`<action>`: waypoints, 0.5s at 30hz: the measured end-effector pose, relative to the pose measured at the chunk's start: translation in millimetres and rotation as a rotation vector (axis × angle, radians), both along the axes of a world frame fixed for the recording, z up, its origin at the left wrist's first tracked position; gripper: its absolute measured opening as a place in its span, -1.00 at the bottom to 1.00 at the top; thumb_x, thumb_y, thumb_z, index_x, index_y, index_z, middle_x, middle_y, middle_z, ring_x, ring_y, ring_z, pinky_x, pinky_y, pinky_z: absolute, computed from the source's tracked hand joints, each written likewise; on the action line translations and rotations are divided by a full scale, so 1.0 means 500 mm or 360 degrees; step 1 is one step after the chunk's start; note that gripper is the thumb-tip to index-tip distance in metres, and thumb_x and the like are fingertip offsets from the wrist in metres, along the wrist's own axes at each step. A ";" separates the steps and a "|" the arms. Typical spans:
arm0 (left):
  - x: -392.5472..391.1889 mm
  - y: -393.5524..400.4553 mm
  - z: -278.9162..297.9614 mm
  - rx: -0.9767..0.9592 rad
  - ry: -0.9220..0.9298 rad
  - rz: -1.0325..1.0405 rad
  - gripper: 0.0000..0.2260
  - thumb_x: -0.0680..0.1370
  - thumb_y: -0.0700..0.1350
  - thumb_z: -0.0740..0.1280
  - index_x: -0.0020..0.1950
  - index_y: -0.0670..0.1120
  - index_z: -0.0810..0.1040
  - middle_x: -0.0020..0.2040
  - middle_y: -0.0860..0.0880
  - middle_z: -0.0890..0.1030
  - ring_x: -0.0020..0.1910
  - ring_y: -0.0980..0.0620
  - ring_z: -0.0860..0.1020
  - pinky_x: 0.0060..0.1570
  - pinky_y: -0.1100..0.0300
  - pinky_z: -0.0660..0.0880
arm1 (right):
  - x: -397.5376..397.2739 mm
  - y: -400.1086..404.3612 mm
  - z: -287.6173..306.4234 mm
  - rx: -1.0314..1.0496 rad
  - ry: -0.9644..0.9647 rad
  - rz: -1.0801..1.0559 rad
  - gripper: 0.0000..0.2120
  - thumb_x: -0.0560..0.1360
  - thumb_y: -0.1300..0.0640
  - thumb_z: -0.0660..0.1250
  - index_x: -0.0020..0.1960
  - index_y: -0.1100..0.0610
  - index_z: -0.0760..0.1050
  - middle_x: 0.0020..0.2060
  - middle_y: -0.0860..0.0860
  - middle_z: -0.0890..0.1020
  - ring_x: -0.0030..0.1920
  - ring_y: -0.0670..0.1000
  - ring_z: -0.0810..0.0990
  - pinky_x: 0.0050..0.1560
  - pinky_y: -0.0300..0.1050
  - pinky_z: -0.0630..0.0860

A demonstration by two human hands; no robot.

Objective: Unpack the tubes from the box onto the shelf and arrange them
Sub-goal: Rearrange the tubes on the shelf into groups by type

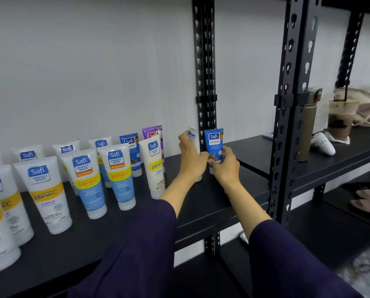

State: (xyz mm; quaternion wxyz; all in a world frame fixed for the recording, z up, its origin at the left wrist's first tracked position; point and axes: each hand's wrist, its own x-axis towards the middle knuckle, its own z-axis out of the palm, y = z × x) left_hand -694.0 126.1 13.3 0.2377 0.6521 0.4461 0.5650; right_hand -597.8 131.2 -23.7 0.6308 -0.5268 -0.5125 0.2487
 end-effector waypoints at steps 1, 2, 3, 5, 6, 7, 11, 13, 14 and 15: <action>-0.003 -0.004 -0.008 -0.0017 -0.0001 0.0048 -0.42 0.48 -0.38 0.30 0.38 -0.05 0.11 0.24 -0.11 0.31 0.18 0.05 0.42 -0.30 0.46 0.46 | -0.001 0.000 0.000 -0.0009 -0.0001 -0.0001 -0.47 0.46 0.25 0.41 0.38 0.18 0.31 0.24 0.12 0.52 0.21 0.05 0.53 0.10 -0.15 0.50; -0.010 -0.006 -0.017 -0.0043 -0.0015 0.0096 -0.42 0.49 -0.35 0.31 0.40 -0.03 0.14 0.21 -0.08 0.33 0.14 0.07 0.42 -0.27 0.44 0.44 | -0.001 -0.001 -0.001 -0.0019 0.0000 -0.0001 -0.48 0.47 0.25 0.41 0.37 0.18 0.31 0.23 0.12 0.52 0.20 0.05 0.53 0.09 -0.15 0.50; -0.018 -0.007 -0.025 -0.0076 -0.0035 0.0129 -0.44 0.51 -0.31 0.32 0.41 -0.02 0.18 0.20 -0.06 0.34 0.12 0.08 0.42 -0.19 0.42 0.44 | -0.001 -0.003 0.000 -0.0025 0.0001 0.0001 -0.49 0.47 0.24 0.40 0.36 0.18 0.32 0.23 0.12 0.52 0.18 0.03 0.53 0.08 -0.16 0.50; -0.036 -0.005 -0.038 -0.0178 -0.0082 0.0151 -0.52 0.52 -0.24 0.35 0.39 -0.03 0.29 0.24 -0.08 0.42 0.20 0.01 0.47 0.04 0.25 0.47 | -0.001 -0.010 0.000 -0.0040 0.0003 0.0018 -0.54 0.48 0.24 0.40 0.32 0.18 0.33 0.20 0.12 0.53 0.12 0.00 0.53 0.05 -0.17 0.49; -0.043 -0.003 -0.041 -0.0235 -0.0107 0.0138 -0.57 0.53 -0.23 0.35 0.37 -0.06 0.34 0.28 -0.10 0.46 0.25 -0.04 0.47 0.14 0.13 0.46 | -0.001 -0.013 -0.001 -0.0047 0.0007 0.0030 -0.56 0.48 0.23 0.39 0.31 0.18 0.34 0.18 0.12 0.54 0.09 -0.02 0.53 0.03 -0.17 0.49; -0.048 -0.003 -0.041 -0.0286 -0.0122 0.0121 -0.61 0.53 -0.23 0.34 0.34 -0.09 0.37 0.30 -0.11 0.48 0.28 -0.06 0.47 0.19 0.06 0.44 | -0.002 -0.015 -0.002 -0.0053 0.0013 0.0042 -0.57 0.48 0.23 0.39 0.29 0.18 0.34 0.17 0.12 0.54 0.07 -0.03 0.53 0.02 -0.17 0.49; -0.038 0.010 -0.022 -0.0358 -0.0125 0.0075 -0.68 0.53 -0.24 0.34 0.28 -0.13 0.42 0.29 -0.11 0.52 0.28 -0.07 0.48 0.21 0.02 0.44 | -0.004 -0.019 -0.002 -0.0043 0.0021 0.0084 -0.61 0.48 0.25 0.39 0.26 0.17 0.37 0.14 0.10 0.56 0.06 -0.03 0.55 0.02 -0.17 0.51; -0.028 0.019 -0.017 -0.0374 -0.0111 0.0064 -0.68 0.53 -0.24 0.35 0.28 -0.14 0.43 0.27 -0.11 0.53 0.27 -0.07 0.49 0.19 0.04 0.45 | -0.004 -0.015 -0.003 -0.0028 0.0013 0.0083 -0.62 0.47 0.25 0.39 0.25 0.17 0.39 0.13 0.10 0.57 0.07 -0.01 0.57 0.03 -0.16 0.53; -0.026 0.021 -0.017 -0.0383 -0.0092 0.0069 -0.67 0.53 -0.23 0.35 0.29 -0.15 0.43 0.27 -0.11 0.53 0.27 -0.06 0.49 0.19 0.06 0.45 | -0.003 -0.012 -0.004 -0.0020 0.0007 0.0070 -0.62 0.47 0.25 0.40 0.24 0.17 0.40 0.13 0.10 0.58 0.08 0.00 0.57 0.03 -0.16 0.53; -0.024 0.022 -0.019 -0.0389 -0.0067 0.0074 -0.66 0.53 -0.23 0.35 0.30 -0.15 0.42 0.28 -0.11 0.52 0.28 -0.06 0.49 0.19 0.07 0.44 | -0.002 -0.010 -0.004 -0.0014 0.0001 0.0052 -0.62 0.47 0.25 0.40 0.24 0.17 0.40 0.12 0.10 0.58 0.08 0.00 0.57 0.04 -0.16 0.53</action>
